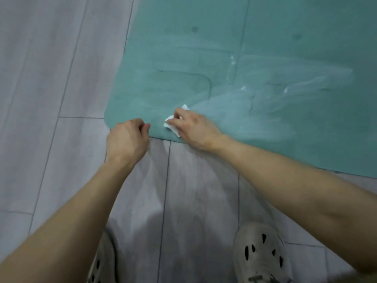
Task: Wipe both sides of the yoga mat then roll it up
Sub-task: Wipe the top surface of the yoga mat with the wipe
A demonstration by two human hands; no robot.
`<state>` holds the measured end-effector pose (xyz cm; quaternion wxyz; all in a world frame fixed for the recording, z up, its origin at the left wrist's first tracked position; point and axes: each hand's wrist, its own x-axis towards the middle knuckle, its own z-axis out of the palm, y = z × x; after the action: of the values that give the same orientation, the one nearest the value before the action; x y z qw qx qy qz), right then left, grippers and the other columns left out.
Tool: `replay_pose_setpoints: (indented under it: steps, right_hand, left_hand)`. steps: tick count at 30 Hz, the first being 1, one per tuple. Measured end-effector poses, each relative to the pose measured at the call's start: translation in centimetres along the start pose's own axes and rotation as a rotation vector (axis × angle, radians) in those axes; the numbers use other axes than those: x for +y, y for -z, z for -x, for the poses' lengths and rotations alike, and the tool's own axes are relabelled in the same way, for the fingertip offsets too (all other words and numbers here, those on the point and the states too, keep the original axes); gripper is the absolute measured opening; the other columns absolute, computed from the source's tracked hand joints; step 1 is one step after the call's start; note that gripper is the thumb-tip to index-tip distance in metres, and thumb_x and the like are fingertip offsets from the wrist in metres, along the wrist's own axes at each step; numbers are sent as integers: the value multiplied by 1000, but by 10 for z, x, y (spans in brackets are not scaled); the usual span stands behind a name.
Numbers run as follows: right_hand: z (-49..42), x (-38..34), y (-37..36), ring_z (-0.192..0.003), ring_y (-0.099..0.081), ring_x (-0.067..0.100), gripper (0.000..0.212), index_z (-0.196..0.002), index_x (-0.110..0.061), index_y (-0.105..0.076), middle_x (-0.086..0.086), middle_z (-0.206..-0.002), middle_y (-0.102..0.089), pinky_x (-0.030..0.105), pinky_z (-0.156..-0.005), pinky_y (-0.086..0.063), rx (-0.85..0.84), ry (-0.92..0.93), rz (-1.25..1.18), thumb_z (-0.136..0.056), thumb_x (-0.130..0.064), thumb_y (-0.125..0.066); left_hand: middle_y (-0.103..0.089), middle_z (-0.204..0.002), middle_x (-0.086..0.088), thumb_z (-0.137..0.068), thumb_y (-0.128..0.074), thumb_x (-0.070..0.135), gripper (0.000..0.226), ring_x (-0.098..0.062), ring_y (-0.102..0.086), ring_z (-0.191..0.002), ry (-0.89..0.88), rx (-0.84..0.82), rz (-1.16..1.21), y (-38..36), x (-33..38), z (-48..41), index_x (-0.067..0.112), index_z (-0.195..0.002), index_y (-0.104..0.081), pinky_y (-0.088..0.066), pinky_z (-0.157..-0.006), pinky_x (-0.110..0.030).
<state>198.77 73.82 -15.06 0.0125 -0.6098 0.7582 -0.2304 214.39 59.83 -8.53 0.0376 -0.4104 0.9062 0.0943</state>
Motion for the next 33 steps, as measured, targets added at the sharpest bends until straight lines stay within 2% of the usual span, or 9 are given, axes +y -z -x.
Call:
replay_pose_setpoints:
  steps: [5, 9, 11, 15, 17, 21, 25, 29, 33]
  right_hand:
    - [106, 154, 90, -93, -63, 42, 37, -120, -20, -72, 18, -116, -57, 48, -81, -56, 298, -746, 191, -103, -38, -43]
    - [166, 196, 128, -104, -61, 46, 36, -124, -8, -69, 24, -125, -56, 50, -97, -49, 447, -1272, 301, -99, -20, -46]
    - [143, 158, 105, -99, -61, 43, 36, -122, -10, -71, 21, -118, -57, 49, -93, -51, 389, -1115, 255, -100, -22, -45]
    - [102, 52, 53, -84, -58, 35, 21, -116, -18, -70, 11, -109, -54, 44, -63, -54, 58, -393, 75, -102, -24, -56]
    - [111, 46, 60, -87, -59, 32, 29, -122, -20, -70, 9, -108, -56, 40, -62, -49, -44, -195, 62, -102, -28, -50]
    - [158, 126, 101, -90, -64, 39, 32, -122, -17, -73, 16, -111, -61, 45, -75, -56, 284, -694, 154, -103, -31, -51]
    - [163, 183, 130, -114, -58, 43, 33, -130, -3, -64, 23, -131, -56, 43, -96, -44, 345, -1116, 186, -102, -12, -50]
    - [77, 189, 112, -115, -57, 40, 31, -126, -4, -63, 21, -133, -53, 40, -95, -45, 390, -1115, 62, -101, -11, -46]
    - [8, 108, 54, -87, -62, 44, 26, -108, -4, -67, 21, -115, -56, 53, -79, -56, 162, -636, 13, -97, -19, -50]
  left_hand:
    - [-70, -79, -15, -104, -54, 43, 36, -42, -64, -79, -144, -26, 23, -12, 51, -14, 15, -84, -64, -55, -68, -47]
    - [-73, -91, -13, -105, -53, 36, 24, -42, -65, -88, -287, -71, 11, -21, 98, -14, 20, -100, -70, -53, -71, -45]
    - [-75, -95, -7, -103, -52, 31, 19, -39, -67, -91, -329, -85, 29, -21, 113, -12, 24, -105, -69, -56, -75, -47]
    - [-76, -106, 1, -96, -53, 16, 28, -33, -69, -99, -366, -105, 29, -23, 136, -13, 29, -113, -70, -57, -82, -48]
    - [-74, -109, 0, -96, -53, 15, 29, -33, -68, -100, -379, -107, 13, -25, 145, -13, 29, -115, -70, -56, -82, -46]
    - [-68, -114, -5, -99, -52, 19, 27, -35, -66, -101, -401, -123, 28, -31, 156, -11, 27, -118, -70, -55, -83, -46]
    - [-67, -110, -1, -99, -54, 23, 25, -31, -66, -97, -394, -96, 56, -32, 150, -10, 27, -117, -70, -55, -81, -44]
    - [-66, -107, 4, -97, -54, 24, 24, -27, -67, -95, -351, -65, 58, -21, 128, -12, 29, -115, -69, -56, -80, -45]
    - [-67, -104, 5, -97, -56, 25, 23, -27, -67, -97, -294, -13, 50, -11, 107, -28, 29, -114, -70, -56, -79, -44]
